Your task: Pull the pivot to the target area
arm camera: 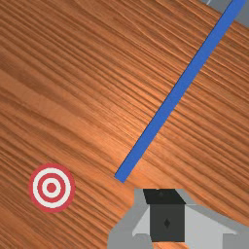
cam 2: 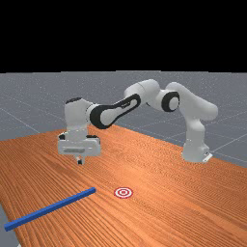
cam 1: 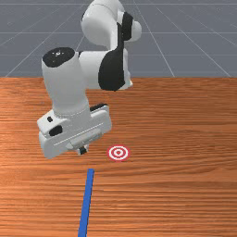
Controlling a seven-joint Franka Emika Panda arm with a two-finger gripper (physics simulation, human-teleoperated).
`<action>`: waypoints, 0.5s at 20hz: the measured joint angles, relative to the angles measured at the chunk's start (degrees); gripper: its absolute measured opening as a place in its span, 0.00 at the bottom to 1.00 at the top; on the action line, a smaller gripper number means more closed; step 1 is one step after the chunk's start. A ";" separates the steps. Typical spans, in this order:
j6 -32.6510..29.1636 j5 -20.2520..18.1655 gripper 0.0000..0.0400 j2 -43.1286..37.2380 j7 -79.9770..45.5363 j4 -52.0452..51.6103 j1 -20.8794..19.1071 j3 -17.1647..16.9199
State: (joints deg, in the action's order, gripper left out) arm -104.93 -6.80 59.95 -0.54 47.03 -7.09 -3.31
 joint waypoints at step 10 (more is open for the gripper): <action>-5.25 -0.57 0.00 3.44 0.28 -1.85 -0.14 0.41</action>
State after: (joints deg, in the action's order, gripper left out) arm -110.18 -7.37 63.38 -0.26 45.18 -7.24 -2.89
